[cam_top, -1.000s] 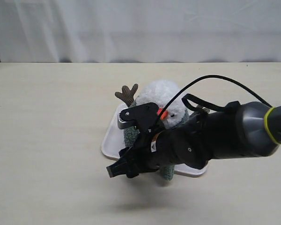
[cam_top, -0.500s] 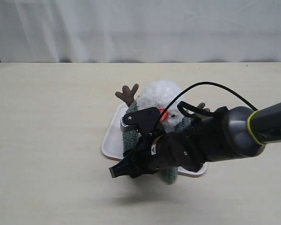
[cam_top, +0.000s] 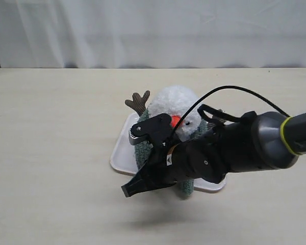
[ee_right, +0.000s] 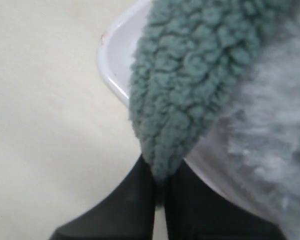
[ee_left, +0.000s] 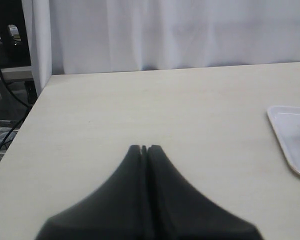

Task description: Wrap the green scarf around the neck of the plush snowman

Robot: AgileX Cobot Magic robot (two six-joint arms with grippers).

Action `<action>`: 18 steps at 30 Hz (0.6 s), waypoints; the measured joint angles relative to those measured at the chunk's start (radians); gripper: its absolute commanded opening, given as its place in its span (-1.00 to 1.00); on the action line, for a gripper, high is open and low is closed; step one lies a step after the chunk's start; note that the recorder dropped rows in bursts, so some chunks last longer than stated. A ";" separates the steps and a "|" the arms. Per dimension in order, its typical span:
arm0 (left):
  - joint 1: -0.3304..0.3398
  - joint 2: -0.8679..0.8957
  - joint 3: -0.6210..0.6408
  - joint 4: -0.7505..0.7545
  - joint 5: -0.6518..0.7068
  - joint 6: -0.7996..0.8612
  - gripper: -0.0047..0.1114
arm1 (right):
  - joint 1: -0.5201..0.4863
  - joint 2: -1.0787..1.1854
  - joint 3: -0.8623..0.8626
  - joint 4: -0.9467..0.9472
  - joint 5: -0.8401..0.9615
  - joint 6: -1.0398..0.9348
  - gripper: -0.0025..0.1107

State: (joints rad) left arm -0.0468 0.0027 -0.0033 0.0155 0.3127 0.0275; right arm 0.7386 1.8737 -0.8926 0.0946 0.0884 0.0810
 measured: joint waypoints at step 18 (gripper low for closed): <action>0.000 0.000 0.000 0.000 0.000 0.000 -0.92 | 0.000 -0.095 0.008 -0.095 0.290 -0.048 -0.88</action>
State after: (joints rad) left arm -0.0468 0.0027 -0.0033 0.0155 0.3127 0.0275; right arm 0.7386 1.7791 -0.8842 0.0000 0.3780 0.0331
